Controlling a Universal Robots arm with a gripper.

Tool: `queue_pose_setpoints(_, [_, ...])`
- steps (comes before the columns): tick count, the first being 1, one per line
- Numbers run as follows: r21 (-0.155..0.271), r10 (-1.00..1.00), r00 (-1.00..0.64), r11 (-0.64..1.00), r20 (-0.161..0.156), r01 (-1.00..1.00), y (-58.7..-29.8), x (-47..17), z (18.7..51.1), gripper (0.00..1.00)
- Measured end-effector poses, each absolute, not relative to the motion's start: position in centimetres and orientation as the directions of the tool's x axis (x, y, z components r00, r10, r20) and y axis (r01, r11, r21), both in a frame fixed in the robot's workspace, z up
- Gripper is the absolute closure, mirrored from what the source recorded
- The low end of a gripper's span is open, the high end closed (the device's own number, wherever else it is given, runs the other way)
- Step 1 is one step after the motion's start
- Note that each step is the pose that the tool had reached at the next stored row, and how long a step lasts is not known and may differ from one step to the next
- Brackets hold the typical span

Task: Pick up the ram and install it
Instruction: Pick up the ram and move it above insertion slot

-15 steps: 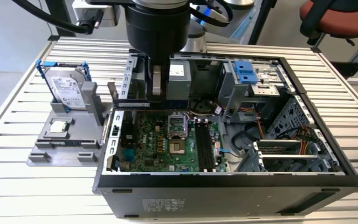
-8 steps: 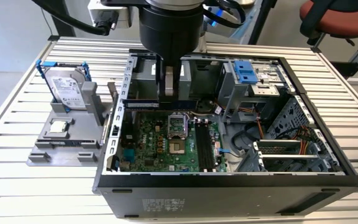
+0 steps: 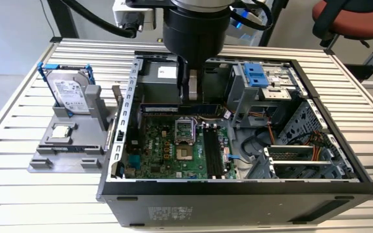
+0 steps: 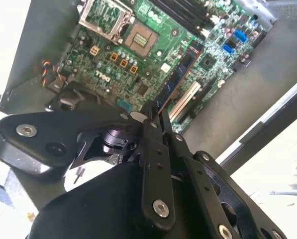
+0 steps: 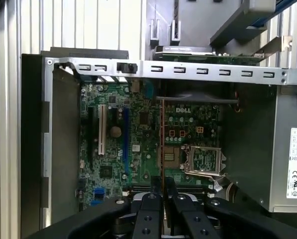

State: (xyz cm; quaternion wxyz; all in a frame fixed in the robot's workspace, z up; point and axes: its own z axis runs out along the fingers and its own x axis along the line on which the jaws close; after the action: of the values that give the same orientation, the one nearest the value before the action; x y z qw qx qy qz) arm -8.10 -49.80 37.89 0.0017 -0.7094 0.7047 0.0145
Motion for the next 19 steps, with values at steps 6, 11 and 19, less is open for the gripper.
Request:
queue_pose_setpoints(6, [0.018, -1.000, 0.001, -0.001, -0.023, -1.000, -49.7, -6.6, 37.8, 1.00])
queue_pose_setpoints(11, [0.018, -1.000, -0.008, 0.007, -0.023, -1.000, -49.5, -5.4, 37.8, 1.00])
queue_pose_setpoints(19, [0.018, -0.999, -0.025, 0.025, -0.023, -1.000, -49.3, -3.6, 37.7, 1.00])
